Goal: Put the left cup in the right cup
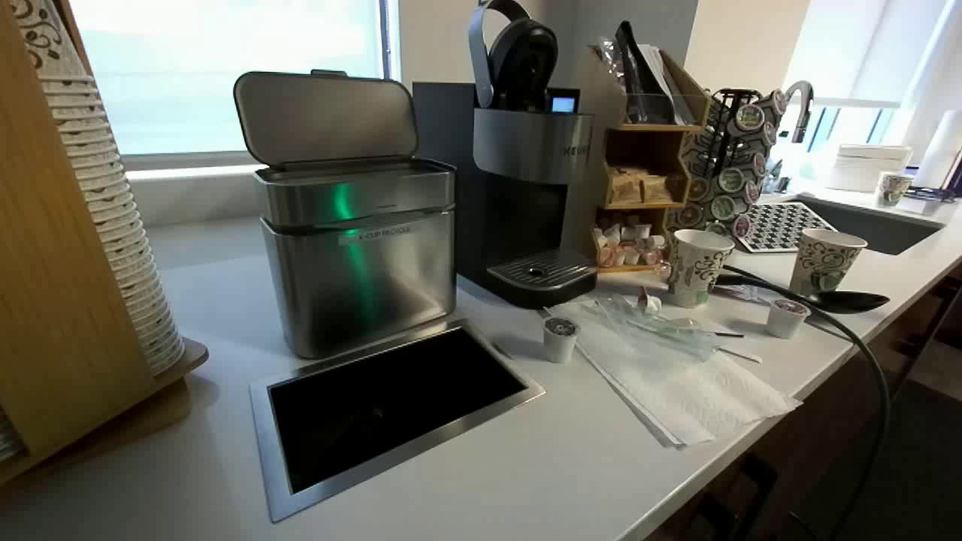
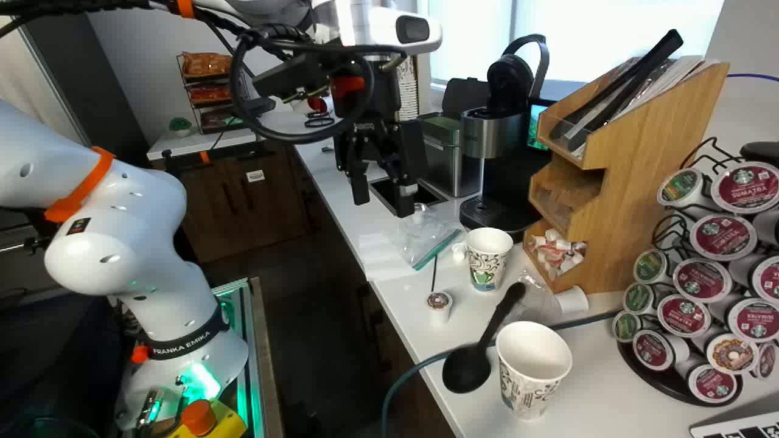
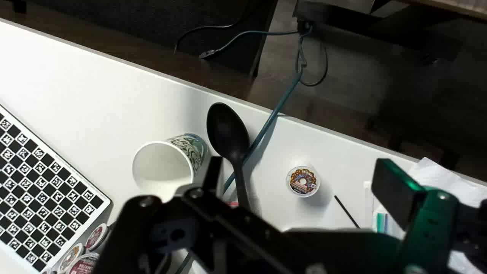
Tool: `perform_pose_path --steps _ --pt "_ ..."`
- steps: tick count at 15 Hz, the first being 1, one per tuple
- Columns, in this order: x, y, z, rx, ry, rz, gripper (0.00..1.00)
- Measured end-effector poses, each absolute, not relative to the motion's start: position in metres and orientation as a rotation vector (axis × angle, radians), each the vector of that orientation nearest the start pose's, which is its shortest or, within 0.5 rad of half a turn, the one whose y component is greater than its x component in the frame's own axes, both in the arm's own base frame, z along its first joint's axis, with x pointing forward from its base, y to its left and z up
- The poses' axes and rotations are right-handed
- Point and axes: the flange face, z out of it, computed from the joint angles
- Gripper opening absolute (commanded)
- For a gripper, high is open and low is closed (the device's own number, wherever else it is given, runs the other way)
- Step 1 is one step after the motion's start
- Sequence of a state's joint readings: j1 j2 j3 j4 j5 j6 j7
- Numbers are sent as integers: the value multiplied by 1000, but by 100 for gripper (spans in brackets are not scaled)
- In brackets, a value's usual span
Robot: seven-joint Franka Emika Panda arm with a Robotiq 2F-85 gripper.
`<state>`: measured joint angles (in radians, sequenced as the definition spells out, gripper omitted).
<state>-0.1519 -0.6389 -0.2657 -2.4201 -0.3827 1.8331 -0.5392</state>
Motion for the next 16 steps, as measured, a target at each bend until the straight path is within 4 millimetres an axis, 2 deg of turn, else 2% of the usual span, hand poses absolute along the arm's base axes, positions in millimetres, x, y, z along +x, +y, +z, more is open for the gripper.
perform_pose_path --steps 3,6,8,13,14,16 --pt "322 -189 526 -3322 -438 95 100" --pt "335 -184 521 -3293 -236 24 100" --pt "358 -178 511 -3258 -71 -51 100" --pt "440 -175 474 -3179 334 -130 100" --pt "449 -175 467 -3183 341 -107 100" --pt "451 -175 465 -3185 336 -100 100"
